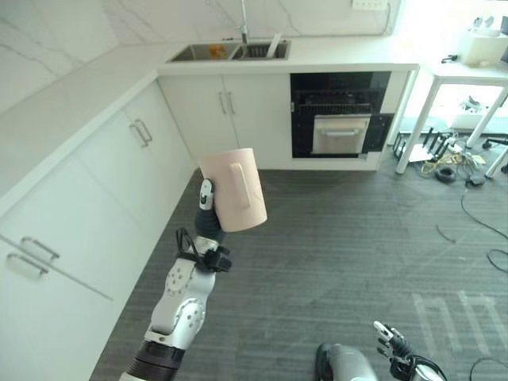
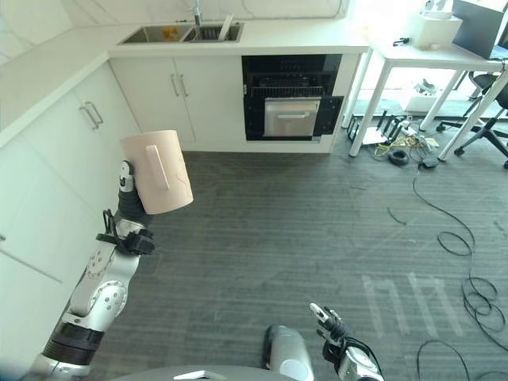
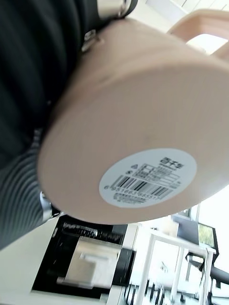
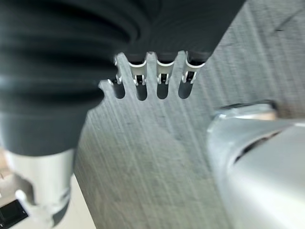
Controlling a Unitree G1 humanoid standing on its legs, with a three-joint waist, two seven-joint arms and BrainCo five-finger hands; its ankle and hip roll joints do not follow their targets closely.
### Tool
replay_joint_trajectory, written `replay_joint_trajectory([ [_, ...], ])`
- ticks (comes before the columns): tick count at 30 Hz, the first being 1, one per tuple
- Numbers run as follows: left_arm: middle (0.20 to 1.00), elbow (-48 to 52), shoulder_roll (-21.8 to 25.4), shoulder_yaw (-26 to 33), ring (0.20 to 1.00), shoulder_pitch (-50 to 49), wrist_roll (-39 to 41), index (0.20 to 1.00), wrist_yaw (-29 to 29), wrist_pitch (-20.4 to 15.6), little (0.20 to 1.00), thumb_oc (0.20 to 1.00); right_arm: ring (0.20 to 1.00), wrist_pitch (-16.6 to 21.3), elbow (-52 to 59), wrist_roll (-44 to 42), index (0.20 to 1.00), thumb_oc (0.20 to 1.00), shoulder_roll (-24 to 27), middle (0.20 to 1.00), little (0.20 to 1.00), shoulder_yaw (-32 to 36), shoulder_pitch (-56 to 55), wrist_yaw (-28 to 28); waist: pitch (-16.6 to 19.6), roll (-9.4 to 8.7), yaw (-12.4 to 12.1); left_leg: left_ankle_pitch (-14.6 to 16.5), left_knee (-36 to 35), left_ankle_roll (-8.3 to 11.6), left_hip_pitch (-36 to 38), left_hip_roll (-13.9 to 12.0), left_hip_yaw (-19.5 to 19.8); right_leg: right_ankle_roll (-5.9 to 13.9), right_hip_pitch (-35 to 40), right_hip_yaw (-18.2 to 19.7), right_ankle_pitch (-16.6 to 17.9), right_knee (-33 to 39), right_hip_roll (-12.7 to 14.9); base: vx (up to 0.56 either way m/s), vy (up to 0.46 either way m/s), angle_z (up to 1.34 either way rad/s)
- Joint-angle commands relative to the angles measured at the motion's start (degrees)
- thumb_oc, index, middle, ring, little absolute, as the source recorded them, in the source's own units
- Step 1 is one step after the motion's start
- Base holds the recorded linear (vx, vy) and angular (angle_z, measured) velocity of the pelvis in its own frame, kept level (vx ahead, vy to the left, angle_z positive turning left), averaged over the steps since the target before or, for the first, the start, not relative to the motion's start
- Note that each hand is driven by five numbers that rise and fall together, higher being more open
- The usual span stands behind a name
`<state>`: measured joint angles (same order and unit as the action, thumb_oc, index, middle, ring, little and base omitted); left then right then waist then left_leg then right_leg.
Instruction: Place the dishes in the dishwasher.
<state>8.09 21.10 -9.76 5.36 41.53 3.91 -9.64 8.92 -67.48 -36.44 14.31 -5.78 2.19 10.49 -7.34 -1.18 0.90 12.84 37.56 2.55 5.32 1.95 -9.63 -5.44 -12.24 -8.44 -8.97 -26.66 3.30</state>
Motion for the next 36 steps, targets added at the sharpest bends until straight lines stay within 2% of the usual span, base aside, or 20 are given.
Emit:
replay_joint_trajectory([
  [1,0.2,3.2,1.3,2.4,0.2,6.0,-1.0,0.2,0.3,-5.4,0.2,0.2,1.0,2.4,-0.8,-0.2,1.0,1.0,2.7,1.0,1.0,-1.3,2.3,-0.3,-2.7,0.78,0.3,-11.9,-1.0,-0.11,-4.5,-6.1,-1.1,6.17,8.1,-1.4,2.5,9.5,1.5,0.38,-0.203,-0.07],
  [2,0.2,2.2,2.0,2.6,0.2,6.6,-0.3,0.2,0.1,-5.8,0.2,0.2,1.0,3.1,-0.9,0.3,1.0,1.0,2.9,1.0,1.0,-1.1,2.0,0.1,-3.4,1.56,-0.5,-9.8,-6.0,-1.44,-7.5,-1.5,1.6,6.56,10.3,0.4,1.1,9.5,0.4,0.38,-0.099,-0.13],
  [3,0.2,1.9,2.4,3.1,0.2,6.7,-0.1,0.2,0.1,-5.7,0.2,0.2,1.0,3.0,-0.9,0.9,1.0,1.0,2.9,1.0,1.0,-0.8,2.2,0.5,-3.3,1.49,-1.1,-10.0,-9.9,-1.58,-8.7,0.0,2.0,6.84,10.9,1.6,0.6,9.5,-0.1,0.48,-0.051,-0.63],
  [4,0.2,2.0,2.9,3.6,0.2,6.2,0.0,0.2,0.5,-5.5,0.2,0.2,1.0,2.7,-1.1,1.1,1.0,1.0,2.9,1.0,1.0,-0.9,2.6,1.1,-3.3,1.21,-1.8,-10.3,-17.1,-1.72,-9.2,0.1,1.0,7.23,11.6,2.0,-0.1,9.5,-0.6,0.45,-0.012,-0.96],
  [5,0.2,2.1,3.3,3.8,0.2,5.5,0.3,0.2,0.5,-6.0,0.2,0.2,1.0,2.5,-0.9,1.4,1.0,1.0,2.8,1.0,1.0,-1.3,2.7,1.0,-3.2,1.88,-2.4,-10.5,-20.4,-1.42,-12.2,0.1,3.1,7.36,12.3,2.9,-0.9,9.5,-2.1,0.53,0.051,-1.09],
  [7,0.2,2.6,3.3,4.6,0.2,4.0,0.4,0.2,1.2,-6.3,0.2,0.2,1.0,2.2,-1.5,0.9,1.0,1.0,2.9,1.0,1.0,-2.1,3.2,1.1,-3.0,3.65,-3.9,-10.8,-20.4,0.51,-21.2,-1.8,8.8,7.03,13.5,4.4,-2.4,9.5,-5.0,0.61,0.122,-0.62],
  [9,0.2,1.8,3.2,5.7,0.2,3.3,0.7,0.2,2.3,-6.7,0.2,0.2,1.0,2.3,-2.1,0.9,1.0,1.0,3.1,1.0,1.0,-2.1,3.1,1.8,-2.8,4.06,-4.4,-10.2,-20.4,1.22,-24.8,-3.2,7.7,7.15,14.9,3.8,-3.7,9.5,-5.0,0.59,0.147,-0.84],
  [11,0.2,0.3,3.2,6.5,0.2,3.0,2.1,0.2,3.7,-7.5,0.2,0.2,1.0,2.4,-2.1,1.8,1.0,1.0,3.1,1.0,1.0,-2.4,3.1,1.9,-2.5,4.02,-4.8,-10.2,-20.4,0.51,-24.3,-3.6,5.8,7.61,16.6,3.1,-5.2,9.5,-4.0,0.62,0.233,-0.57],
  [12,0.2,-0.1,3.4,6.9,0.2,2.3,3.2,0.2,4.7,-7.1,0.2,0.2,1.0,1.8,-1.9,1.5,1.0,1.0,2.6,1.0,1.0,-2.3,2.9,1.1,-2.0,3.58,-6.0,-9.2,-20.4,-1.25,-22.4,-1.4,7.3,8.43,20.0,2.8,-7.0,9.5,-2.5,0.64,0.23,-0.67],
  [13,0.2,-0.3,3.4,6.9,0.2,2.3,3.3,0.2,5.1,-6.9,0.2,0.2,1.0,1.8,-1.9,1.4,1.0,1.0,2.5,1.0,1.0,-2.1,2.8,1.1,-1.9,3.46,-6.1,-8.9,-20.4,-1.61,-22.1,-1.1,7.3,8.48,20.6,2.6,-7.3,9.5,-2.2,0.82,0.29,-1.04],
  [15,0.2,0.0,3.2,7.0,0.2,2.8,4.2,0.2,7.0,-3.9,0.2,0.2,1.0,2.1,-1.1,2.6,1.0,1.0,1.4,1.0,1.0,-1.6,1.8,-0.7,-0.7,3.34,-5.6,-7.2,-20.4,-3.95,-19.2,0.6,7.7,10.43,24.4,-1.2,-1.5,9.5,-0.4,0.56,0.261,-0.47],
  [16,0.2,0.0,3.5,6.3,0.2,3.9,3.6,0.2,6.6,-2.5,0.2,0.2,1.0,3.4,-0.5,4.8,1.0,1.0,0.9,1.0,1.0,-1.5,1.1,-2.4,-0.7,3.74,-4.2,-5.8,-20.4,-5.71,-17.2,1.9,8.4,12.55,22.5,-2.7,5.2,2.9,0.8,0.46,0.278,0.37],
  [19,0.2,-1.6,3.3,4.7,0.2,5.3,3.3,0.2,5.1,-2.0,0.2,0.2,1.0,4.1,-0.1,5.9,1.0,1.0,0.0,1.0,1.0,-1.7,0.4,-4.0,-1.1,3.92,-2.6,-3.8,-20.4,-7.68,-14.1,3.4,8.6,13.93,13.7,-2.6,11.9,-13.2,2.8,0.38,0.172,0.79],
  [22,0.2,-1.8,3.4,3.8,0.2,5.4,3.0,0.2,5.2,-3.4,0.2,0.2,1.0,6.3,-0.5,7.0,1.0,1.0,0.1,1.0,1.0,-2.0,0.6,-3.3,-2.3,4.58,-1.4,-1.7,-20.4,-8.47,-10.4,3.6,10.0,12.09,7.4,-2.9,8.8,-5.3,1.4,0.29,-0.084,0.08],
  [24,0.2,-1.8,4.1,3.3,0.2,5.9,2.7,0.2,4.7,-3.6,0.2,0.2,1.0,6.3,-0.2,5.6,1.0,1.0,0.7,1.0,1.0,-2.0,0.8,-2.6,-3.0,4.47,-0.9,-0.5,-20.4,-8.56,-9.0,3.6,11.4,11.98,6.7,-1.9,8.7,2.0,1.4,0.25,-0.251,0.57],
  [25,0.2,-1.4,4.5,3.0,0.2,6.4,2.4,0.2,3.5,-3.5,0.2,0.2,1.0,6.6,-0.3,5.0,1.0,1.0,1.1,1.0,1.0,-2.1,1.1,-1.9,-3.5,3.97,-0.4,0.8,-20.4,-8.72,-7.6,3.9,12.4,12.39,6.1,-0.2,10.2,9.5,2.0,0.35,-0.421,0.82],
  [27,0.2,-0.5,4.8,3.2,0.2,6.3,2.4,0.2,2.9,-3.5,0.2,0.2,1.0,7.1,-0.4,5.5,1.0,1.0,1.3,1.0,1.0,-2.1,1.2,-1.0,-3.6,2.35,-0.3,2.9,-20.4,-8.38,-5.5,5.1,12.8,13.46,1.4,4.4,9.2,9.5,4.6,0.37,-0.47,0.65],
  [29,0.2,0.1,4.8,3.4,0.2,6.1,2.4,0.2,2.5,-3.1,0.2,0.2,1.0,6.4,0.0,6.1,1.0,1.0,1.1,1.0,1.0,-2.3,1.3,-1.3,-3.0,2.15,0.1,3.8,-20.4,-7.88,-4.6,4.3,13.5,13.8,1.2,7.2,8.5,9.5,3.9,0.35,-0.455,0.44],
  [32,0.2,2.6,3.6,4.0,0.2,4.1,3.7,0.2,0.7,-2.8,0.2,0.2,1.0,7.1,1.3,15.1,1.0,1.0,2.3,1.0,1.0,-5.5,1.9,-2.6,-1.7,1.05,-0.6,3.7,-20.4,-5.01,-3.5,0.5,11.4,12.1,3.8,4.6,4.6,9.5,3.2,0.39,-0.603,0.11],
  [36,0.2,3.9,3.0,4.5,0.2,3.9,4.4,0.2,1.0,-2.8,0.2,0.2,1.0,6.9,2.0,13.5,1.0,1.0,3.4,1.0,1.0,-6.4,2.1,-2.6,-2.3,-0.25,-1.3,-0.7,-20.4,-4.02,-3.9,-0.8,7.0,10.11,6.2,2.8,2.6,9.5,2.8,0.14,-0.285,-0.15],
])
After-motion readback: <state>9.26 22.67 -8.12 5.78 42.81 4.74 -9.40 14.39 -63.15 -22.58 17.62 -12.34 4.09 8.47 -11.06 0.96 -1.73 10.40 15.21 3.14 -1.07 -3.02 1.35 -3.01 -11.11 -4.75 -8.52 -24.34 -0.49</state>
